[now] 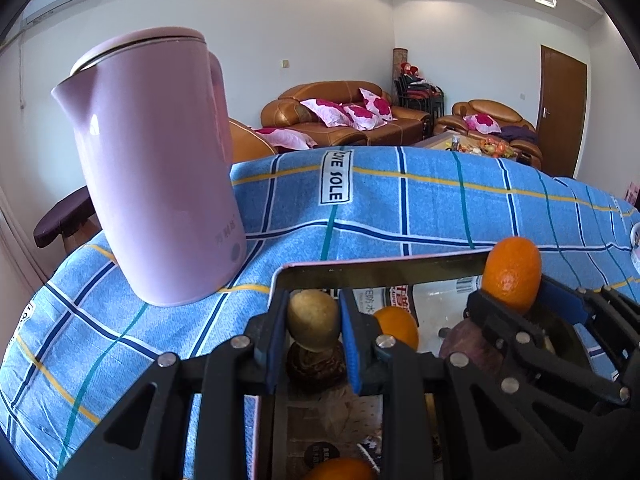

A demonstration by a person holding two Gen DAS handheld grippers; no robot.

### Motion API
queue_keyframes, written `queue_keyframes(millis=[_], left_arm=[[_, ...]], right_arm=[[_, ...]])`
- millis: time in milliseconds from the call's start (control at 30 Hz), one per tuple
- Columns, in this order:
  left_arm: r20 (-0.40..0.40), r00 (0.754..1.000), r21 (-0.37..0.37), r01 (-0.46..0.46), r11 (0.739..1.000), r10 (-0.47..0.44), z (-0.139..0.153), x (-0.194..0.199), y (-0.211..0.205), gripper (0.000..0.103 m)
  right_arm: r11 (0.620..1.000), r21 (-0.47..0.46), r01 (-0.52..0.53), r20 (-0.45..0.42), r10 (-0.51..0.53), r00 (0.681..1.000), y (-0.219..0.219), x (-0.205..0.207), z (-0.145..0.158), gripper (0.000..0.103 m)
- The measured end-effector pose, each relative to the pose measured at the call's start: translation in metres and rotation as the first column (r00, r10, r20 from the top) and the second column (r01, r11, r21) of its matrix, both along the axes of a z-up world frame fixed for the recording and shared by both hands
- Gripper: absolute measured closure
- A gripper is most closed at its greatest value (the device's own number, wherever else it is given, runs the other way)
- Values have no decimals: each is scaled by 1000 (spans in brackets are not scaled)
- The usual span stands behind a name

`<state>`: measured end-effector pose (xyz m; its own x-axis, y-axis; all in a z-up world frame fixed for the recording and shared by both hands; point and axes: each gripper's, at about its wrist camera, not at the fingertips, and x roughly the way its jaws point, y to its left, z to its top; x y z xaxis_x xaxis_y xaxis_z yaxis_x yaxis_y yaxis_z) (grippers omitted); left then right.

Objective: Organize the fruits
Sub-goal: 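Open the right tool releasing the orange into the tin while the left tool releases the kiwi-like fruit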

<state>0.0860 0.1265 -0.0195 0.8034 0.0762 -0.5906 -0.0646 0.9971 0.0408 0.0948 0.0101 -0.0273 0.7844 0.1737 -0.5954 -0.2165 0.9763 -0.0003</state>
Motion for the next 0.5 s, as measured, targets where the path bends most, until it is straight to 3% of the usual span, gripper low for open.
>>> queue_keyframes(millis=[333,500], left_arm=[[2,1000,4,10,1000,-10,2,-4,0,76],[5,1000,-2,6,1000,-6,2,-4,2,76]], right_arm=[[993,108,-48,-32,52,998,-10,2,-2,55],[974,213,-84,-46,96,994,-19,3,-4,55]])
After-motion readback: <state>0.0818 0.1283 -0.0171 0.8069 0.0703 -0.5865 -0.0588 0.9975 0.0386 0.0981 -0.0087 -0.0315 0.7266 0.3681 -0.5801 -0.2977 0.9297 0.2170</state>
